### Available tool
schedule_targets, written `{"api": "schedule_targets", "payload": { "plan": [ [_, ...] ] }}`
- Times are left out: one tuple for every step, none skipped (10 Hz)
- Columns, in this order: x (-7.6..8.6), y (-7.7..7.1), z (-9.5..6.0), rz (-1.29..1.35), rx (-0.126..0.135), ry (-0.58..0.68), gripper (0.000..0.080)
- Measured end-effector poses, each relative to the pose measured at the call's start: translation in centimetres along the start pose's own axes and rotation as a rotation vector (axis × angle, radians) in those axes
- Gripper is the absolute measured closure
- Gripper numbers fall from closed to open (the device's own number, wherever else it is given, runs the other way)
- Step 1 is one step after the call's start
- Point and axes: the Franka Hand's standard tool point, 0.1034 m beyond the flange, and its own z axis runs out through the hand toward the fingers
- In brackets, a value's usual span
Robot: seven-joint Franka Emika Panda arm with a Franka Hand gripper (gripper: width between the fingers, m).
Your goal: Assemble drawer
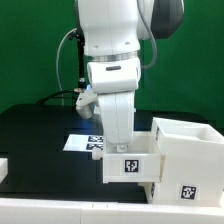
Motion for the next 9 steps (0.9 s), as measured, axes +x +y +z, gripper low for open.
{"api": "schedule_targets", "payload": {
  "plan": [
    [0.0,0.0,0.2,0.003,0.001,0.002,0.0763],
    [0.1,0.0,0.4,0.010,0.000,0.002,0.0763],
    [0.1,0.0,0.4,0.019,-0.008,0.001,0.0763],
    [0.2,0.1,0.5,0.031,-0.020,-0.001,0.0763],
    [0.6,0.0,0.6,0.038,-0.023,-0.001,0.0763],
    [1.0,0.0,0.7,0.040,-0.022,0.000,0.0763],
    [1.3,-0.1,0.9,0.046,-0.020,0.001,0.0763],
    [1.7,-0.1,1.0,0.048,-0.019,0.001,0.0763],
    [1.9,0.0,1.0,0.053,-0.023,-0.002,0.0763]
  ]
}}
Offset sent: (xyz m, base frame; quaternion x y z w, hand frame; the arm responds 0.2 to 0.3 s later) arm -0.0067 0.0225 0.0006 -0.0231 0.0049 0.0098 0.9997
